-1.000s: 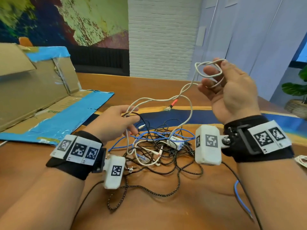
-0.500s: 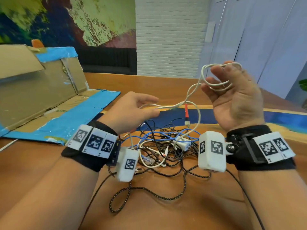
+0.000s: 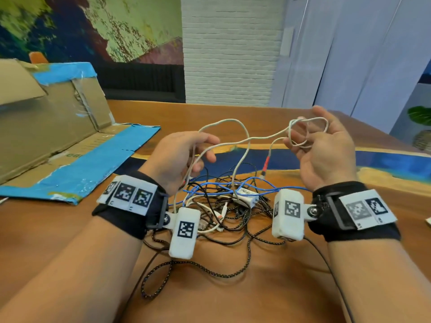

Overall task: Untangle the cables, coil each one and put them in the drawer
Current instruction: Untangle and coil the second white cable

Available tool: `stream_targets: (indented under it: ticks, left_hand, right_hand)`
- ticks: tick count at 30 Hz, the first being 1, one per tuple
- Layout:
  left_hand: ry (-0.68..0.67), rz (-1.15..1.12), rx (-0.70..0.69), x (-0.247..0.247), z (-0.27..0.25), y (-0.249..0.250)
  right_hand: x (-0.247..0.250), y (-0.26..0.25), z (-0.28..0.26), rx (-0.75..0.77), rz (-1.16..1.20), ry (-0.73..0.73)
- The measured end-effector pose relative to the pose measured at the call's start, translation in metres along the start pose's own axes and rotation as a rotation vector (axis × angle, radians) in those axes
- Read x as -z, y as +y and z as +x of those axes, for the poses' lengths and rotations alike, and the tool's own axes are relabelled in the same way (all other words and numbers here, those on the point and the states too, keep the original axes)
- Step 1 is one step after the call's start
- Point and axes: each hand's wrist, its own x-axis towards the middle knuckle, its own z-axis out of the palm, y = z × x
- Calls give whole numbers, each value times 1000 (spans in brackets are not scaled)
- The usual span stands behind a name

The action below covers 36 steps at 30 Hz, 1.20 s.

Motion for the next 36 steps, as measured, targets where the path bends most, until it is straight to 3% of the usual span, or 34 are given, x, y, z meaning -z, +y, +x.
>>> stream_targets:
  ticks: [7,11,17,20,25,27,30,32,34,36]
  left_hand:
    - [20,46,-7,6,-7,1]
    - [-65,62,-41,-2,-12,3]
    - [-104,35,-34,-9,-20,5]
    - [-106,20,-37,5,-15,6]
    - [121,149,-73,36,-9,9]
    - [211,318,-92,40,-9,9]
    - [236,453,-112,33,-14,12]
    - [172,519,-232,26,-23,19]
    - [-3,501,-351,14,-29,22]
    - [-216,337,-292,-2,-31,18]
  right_hand:
    - [-13,-10,-27,98,-348,-447]
    - [-34,8,-46,261,-709,-611]
    - [-51,29,-61,280,-989,-859]
    - [-45,27,-59,232,-886,-752]
    - [-18,-4,-31,3,-208,-359]
    - [-6,-14,-21,15,-181,-270]
    - [1,-15,-17,40,-211,-223]
    - [-2,-13,-19,44,-192,-223]
    - [-7,-12,-22,41,-153,-226]
    - [-9,-11,-23,36,-127,-215]
